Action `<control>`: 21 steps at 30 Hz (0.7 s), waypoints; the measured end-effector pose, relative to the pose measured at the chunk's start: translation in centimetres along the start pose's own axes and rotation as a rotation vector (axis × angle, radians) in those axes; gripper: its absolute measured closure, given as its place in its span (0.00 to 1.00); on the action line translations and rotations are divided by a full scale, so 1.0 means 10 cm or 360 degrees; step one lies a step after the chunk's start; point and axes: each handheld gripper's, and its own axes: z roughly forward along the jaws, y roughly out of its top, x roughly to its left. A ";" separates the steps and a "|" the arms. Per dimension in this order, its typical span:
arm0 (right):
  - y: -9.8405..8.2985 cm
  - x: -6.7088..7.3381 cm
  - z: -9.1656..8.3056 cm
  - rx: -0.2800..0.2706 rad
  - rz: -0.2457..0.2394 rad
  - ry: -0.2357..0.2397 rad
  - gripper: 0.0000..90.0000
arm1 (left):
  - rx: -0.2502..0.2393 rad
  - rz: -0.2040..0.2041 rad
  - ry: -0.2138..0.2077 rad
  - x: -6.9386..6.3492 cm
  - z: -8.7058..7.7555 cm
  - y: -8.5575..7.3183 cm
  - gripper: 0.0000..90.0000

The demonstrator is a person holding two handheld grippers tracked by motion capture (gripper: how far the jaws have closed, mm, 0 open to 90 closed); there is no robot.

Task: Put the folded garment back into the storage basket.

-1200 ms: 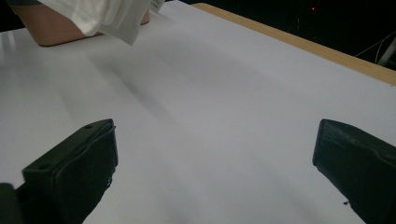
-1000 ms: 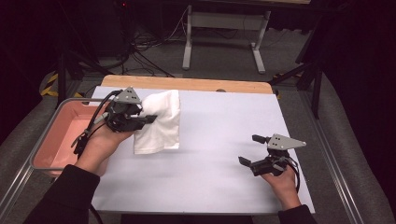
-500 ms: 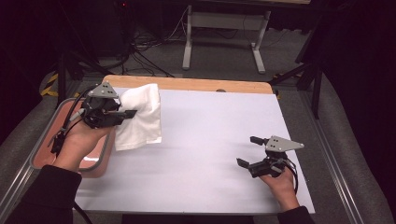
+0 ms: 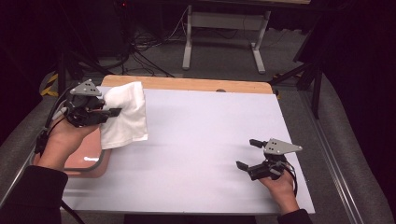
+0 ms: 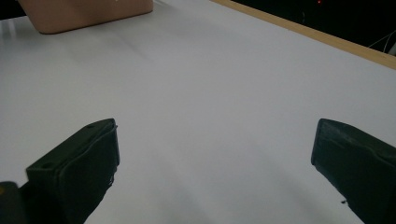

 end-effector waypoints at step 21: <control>-0.04 0.02 -0.07 -0.0002 0.0000 -0.0012 0.01 | 0.0067 -0.0091 0.0118 0.41 -0.18 -0.29 0.78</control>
